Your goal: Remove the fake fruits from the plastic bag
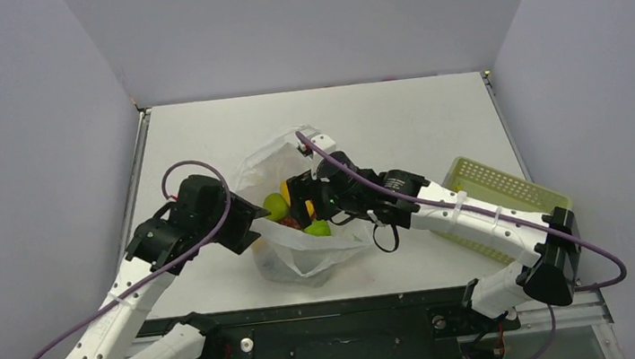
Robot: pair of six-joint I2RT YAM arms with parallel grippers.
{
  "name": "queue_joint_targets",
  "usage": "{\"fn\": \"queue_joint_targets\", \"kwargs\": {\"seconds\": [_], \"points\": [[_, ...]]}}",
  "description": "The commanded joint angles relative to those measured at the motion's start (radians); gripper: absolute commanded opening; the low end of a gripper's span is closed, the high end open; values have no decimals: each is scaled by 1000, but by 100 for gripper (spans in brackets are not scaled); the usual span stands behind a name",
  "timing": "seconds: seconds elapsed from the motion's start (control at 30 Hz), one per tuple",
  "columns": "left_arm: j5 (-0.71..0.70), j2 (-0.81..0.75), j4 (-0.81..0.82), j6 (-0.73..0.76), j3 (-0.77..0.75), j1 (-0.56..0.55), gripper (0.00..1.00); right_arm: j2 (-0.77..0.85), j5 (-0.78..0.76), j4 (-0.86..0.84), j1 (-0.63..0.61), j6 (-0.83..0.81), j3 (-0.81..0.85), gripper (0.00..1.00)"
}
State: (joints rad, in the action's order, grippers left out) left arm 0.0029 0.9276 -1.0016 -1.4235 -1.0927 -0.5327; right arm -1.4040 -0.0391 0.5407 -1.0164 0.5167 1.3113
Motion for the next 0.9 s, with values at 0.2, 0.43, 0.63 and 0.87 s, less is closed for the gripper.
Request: {"fn": "queue_joint_targets", "kwargs": {"seconds": [0.2,0.43,0.63,0.87], "points": [[-20,10,-61,-157,55,-21,58,-123,-45,-142,19,-9,26,74],[-53,-12,-120,-155,37,-6,60,-190,-71,-152,54,-18,23,71],[-84,64,42,-2,106,4,30,-263,-128,-153,62,-72,46,66],[-34,36,-103,314,48,10,0,-356,-164,-190,58,-129,90,57]]}}
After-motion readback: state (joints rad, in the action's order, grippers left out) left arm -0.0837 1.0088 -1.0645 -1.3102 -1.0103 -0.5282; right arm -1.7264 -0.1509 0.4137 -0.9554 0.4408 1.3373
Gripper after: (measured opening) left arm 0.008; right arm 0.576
